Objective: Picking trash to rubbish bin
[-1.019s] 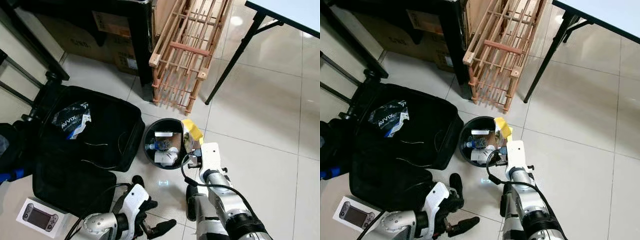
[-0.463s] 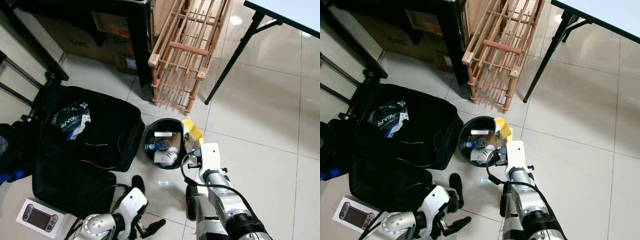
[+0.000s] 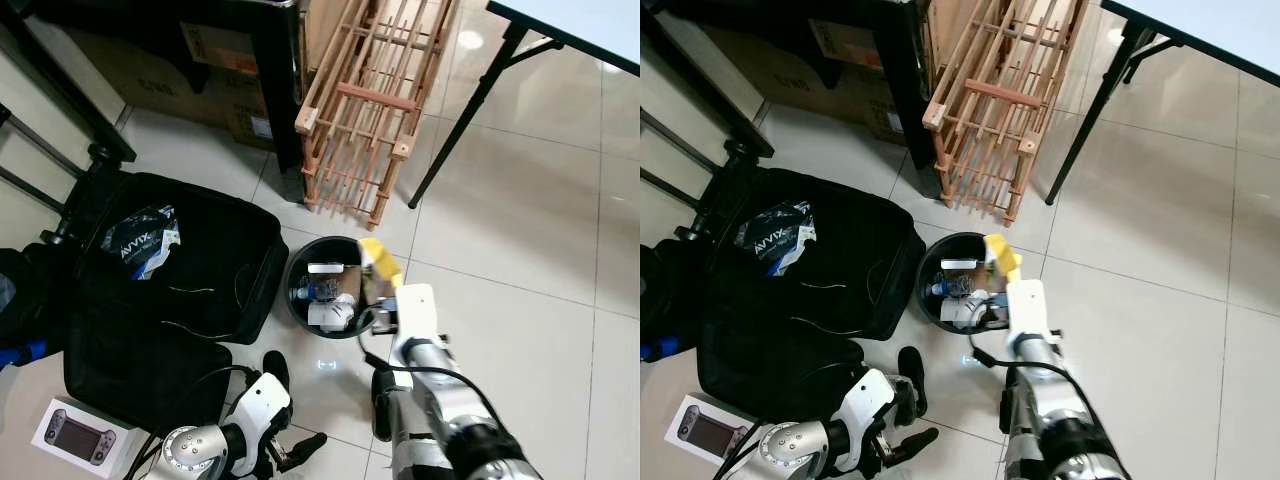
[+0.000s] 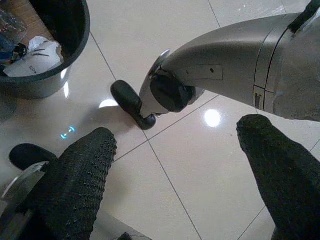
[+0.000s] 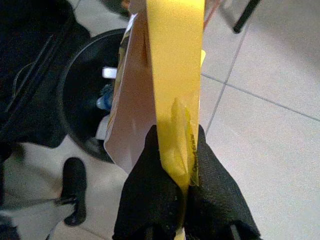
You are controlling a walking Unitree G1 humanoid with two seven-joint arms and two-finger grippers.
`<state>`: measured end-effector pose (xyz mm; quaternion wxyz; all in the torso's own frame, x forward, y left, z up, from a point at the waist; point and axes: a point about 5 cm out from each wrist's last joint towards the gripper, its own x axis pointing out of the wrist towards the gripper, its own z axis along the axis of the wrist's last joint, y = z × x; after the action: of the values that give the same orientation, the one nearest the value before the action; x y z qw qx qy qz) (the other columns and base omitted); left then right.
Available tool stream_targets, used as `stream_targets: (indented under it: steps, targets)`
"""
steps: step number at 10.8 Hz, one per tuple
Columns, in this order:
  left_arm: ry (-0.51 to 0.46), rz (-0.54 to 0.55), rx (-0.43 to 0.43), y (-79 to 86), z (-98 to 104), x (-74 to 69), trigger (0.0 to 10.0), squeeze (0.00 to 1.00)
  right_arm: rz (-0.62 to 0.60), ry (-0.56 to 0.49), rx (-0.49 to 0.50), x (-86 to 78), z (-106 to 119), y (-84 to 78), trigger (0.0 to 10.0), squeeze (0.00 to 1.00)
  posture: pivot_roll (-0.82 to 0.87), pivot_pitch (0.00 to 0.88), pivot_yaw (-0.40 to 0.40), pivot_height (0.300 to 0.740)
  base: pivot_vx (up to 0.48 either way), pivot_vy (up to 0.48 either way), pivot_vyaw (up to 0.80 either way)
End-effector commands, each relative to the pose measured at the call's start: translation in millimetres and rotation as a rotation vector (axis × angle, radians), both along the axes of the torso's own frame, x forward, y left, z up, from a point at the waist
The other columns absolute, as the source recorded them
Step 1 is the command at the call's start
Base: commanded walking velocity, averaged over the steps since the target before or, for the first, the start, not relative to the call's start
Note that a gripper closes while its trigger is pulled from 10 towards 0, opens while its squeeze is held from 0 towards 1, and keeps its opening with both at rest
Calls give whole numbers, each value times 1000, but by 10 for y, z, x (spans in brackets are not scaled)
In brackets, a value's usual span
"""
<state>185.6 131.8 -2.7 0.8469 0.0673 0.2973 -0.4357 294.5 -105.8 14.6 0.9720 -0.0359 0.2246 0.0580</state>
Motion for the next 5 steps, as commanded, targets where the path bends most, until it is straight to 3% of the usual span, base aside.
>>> stream_targets:
  steps: [1,5]
  targets:
    - [47,11,19,43,-89,-135,10000,0,27,55,9,-99,-128,54,10000,0,75,467,22,740,0,0,0]
    - [42,31,13,69,-24,-230,10000,0,88,62,28,-22,-99,205,10000,0,135,505,25,740,0,0,0]
